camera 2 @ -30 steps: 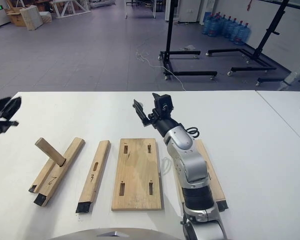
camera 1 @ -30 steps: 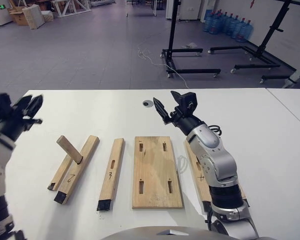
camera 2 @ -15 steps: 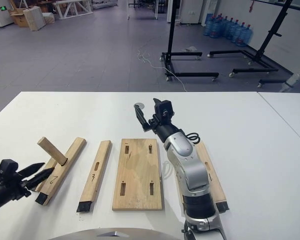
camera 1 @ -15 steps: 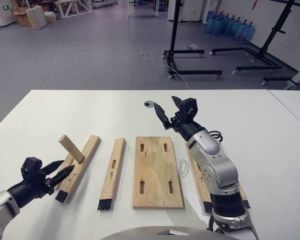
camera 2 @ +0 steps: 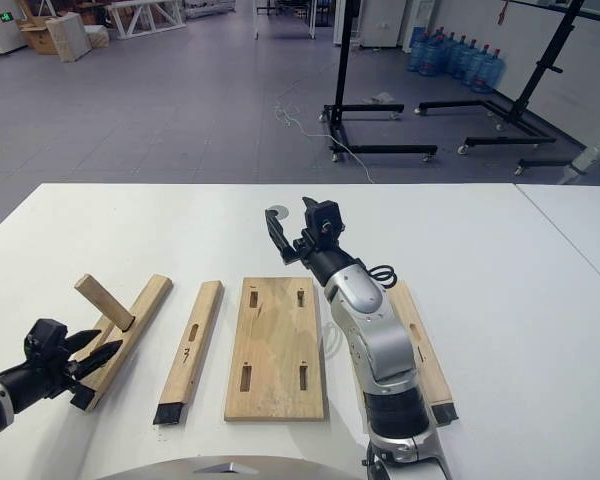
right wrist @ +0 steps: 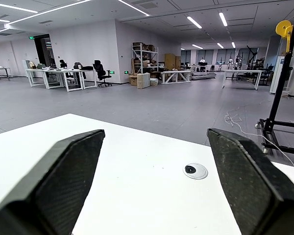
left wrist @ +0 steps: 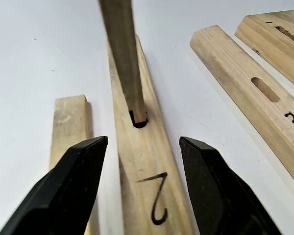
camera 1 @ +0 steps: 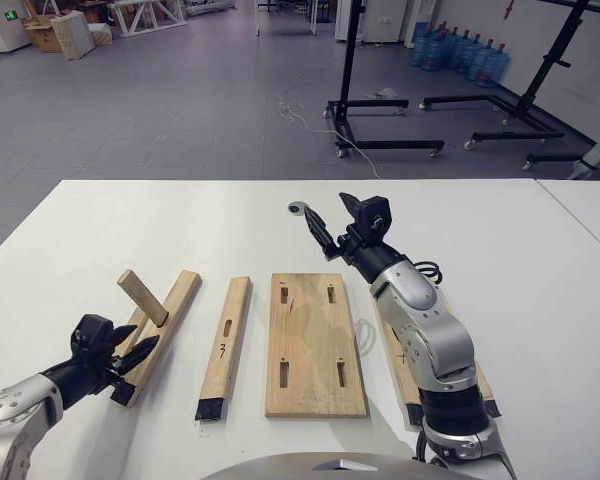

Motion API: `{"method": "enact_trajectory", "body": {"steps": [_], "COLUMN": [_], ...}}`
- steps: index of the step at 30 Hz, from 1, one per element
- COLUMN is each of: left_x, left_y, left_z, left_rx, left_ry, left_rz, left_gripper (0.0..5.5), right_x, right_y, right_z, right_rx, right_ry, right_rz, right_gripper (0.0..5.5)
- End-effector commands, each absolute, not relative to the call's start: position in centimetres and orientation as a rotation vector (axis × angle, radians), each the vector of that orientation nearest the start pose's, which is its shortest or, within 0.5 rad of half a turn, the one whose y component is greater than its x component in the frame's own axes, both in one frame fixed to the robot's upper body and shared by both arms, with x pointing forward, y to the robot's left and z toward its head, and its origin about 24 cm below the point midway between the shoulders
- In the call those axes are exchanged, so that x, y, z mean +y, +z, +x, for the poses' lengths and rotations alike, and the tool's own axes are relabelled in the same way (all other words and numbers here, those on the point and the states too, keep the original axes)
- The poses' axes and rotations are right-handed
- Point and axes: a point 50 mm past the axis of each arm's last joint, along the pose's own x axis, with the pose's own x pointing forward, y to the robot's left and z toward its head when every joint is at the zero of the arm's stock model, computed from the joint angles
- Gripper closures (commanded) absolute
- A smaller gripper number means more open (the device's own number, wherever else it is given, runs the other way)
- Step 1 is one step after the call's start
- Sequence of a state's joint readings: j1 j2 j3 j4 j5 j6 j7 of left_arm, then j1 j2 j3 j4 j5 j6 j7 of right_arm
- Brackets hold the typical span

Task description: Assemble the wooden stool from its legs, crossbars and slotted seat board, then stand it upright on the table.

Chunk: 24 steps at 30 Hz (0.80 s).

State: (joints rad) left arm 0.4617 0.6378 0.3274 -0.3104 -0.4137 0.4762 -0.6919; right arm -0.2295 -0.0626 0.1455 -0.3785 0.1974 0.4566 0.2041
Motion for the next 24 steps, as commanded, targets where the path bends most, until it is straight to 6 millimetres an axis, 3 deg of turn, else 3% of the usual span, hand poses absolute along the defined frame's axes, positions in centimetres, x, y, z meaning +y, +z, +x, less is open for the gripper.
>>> {"method": "enact_trajectory", "body": {"steps": [1,7,17,24], "left_x": [28.3,29.3,28.6,28.7], "left_y": [4.8,3.4,3.0,2.4], "left_z": [14.5,13.9,14.1,14.5], "left_rx": [0.616,0.726,0.726,0.705], "left_ry": [-0.427,-0.395,-0.407,-0.370], "left_rz": [0.117,0.167,0.169,0.184], "left_gripper": [2.82,2.82,2.82,3.45], "right_x": [-9.0,-8.9,-8.9,-8.8], "right_y": [14.4,14.8,15.2,15.2], "right_z": [26.8,26.8,26.8,27.0], "right_rx": [-0.133,-0.143,-0.156,-0.155], "right_ry": [0.496,0.499,0.506,0.512], "right_rz": [0.074,0.075,0.071,0.060], "right_gripper": [1.63,1.63,1.63,1.63]}}
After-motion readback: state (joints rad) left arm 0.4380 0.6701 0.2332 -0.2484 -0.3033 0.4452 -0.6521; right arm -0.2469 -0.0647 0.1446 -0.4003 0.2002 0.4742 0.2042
